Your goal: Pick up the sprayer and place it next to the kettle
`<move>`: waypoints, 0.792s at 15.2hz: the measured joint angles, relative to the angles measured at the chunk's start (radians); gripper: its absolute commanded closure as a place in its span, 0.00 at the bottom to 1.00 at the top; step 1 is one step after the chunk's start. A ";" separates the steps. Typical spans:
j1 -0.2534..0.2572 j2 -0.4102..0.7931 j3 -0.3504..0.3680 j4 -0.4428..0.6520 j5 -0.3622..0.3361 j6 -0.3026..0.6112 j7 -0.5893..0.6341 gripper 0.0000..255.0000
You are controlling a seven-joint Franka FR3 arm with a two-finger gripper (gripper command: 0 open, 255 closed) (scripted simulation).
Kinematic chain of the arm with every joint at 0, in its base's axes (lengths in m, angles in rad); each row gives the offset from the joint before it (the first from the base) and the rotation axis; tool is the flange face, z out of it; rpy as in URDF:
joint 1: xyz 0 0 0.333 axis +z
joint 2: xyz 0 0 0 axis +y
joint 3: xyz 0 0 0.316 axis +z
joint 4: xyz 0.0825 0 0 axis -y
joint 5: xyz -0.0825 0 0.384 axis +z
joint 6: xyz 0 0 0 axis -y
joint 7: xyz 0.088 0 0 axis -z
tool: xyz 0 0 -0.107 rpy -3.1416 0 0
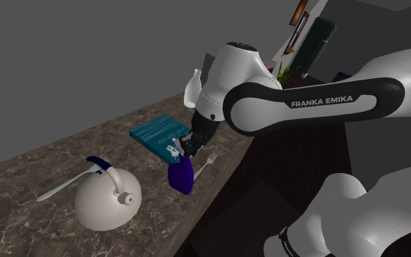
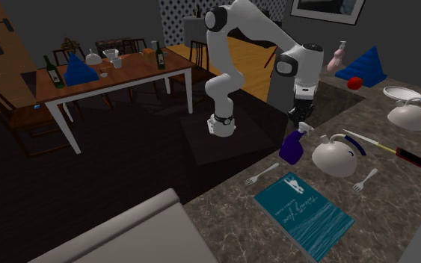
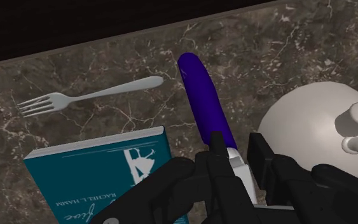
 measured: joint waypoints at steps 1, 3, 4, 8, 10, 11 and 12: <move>0.000 0.000 0.000 0.000 0.000 0.000 0.000 1.00; 0.000 0.000 0.000 0.000 0.000 0.001 0.000 0.00; 0.000 0.000 0.000 0.000 0.000 0.001 0.000 0.00; 0.000 0.000 0.000 0.000 0.000 0.001 0.000 0.00; -0.001 -0.008 -0.003 0.010 -0.001 -0.017 -0.002 0.00; 0.000 -0.015 -0.002 0.025 -0.001 -0.039 0.002 0.00; -0.002 -0.036 -0.008 0.045 -0.003 -0.079 -0.001 0.00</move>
